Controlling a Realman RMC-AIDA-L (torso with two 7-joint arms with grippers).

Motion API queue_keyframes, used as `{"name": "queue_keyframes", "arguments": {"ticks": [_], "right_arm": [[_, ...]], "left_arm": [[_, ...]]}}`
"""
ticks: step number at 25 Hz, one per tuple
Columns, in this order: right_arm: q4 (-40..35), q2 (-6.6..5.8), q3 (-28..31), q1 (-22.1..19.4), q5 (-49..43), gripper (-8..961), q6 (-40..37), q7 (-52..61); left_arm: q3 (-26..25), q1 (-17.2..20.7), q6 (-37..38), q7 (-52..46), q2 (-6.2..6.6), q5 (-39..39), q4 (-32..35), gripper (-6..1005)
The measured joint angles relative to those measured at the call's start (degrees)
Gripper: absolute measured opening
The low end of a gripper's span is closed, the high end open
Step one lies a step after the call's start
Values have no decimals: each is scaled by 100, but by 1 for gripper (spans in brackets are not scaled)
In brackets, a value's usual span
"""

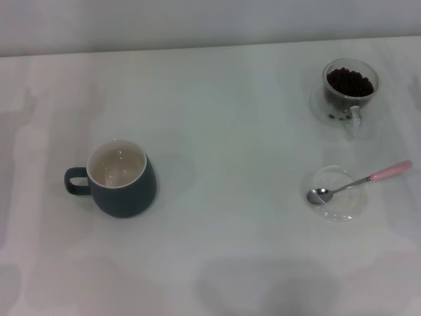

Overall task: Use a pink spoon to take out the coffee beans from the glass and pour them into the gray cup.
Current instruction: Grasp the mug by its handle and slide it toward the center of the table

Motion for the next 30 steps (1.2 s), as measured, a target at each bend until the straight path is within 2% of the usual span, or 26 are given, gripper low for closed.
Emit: {"name": "queue_keyframes", "arguments": {"ticks": [6, 11, 13, 19, 30], "right_arm": [[-1, -5, 52, 9, 1, 860, -64, 126], [11, 3, 52, 20, 1, 860, -143, 135], [20, 8, 52, 28, 0, 860, -130, 135], [31, 11, 52, 98, 0, 860, -124, 138], [-22, 0, 60, 376, -1, 859, -215, 139]], "left_arm": [[47, 250, -311, 0, -17, 114, -75, 887], [58, 778, -839, -7, -26, 178, -131, 887], [62, 1112, -1307, -8, -25, 352, -147, 887], [62, 1540, -1818, -45, 4, 874, -91, 888], [61, 1878, -2970, -38, 69, 2209, 637, 888]]}}
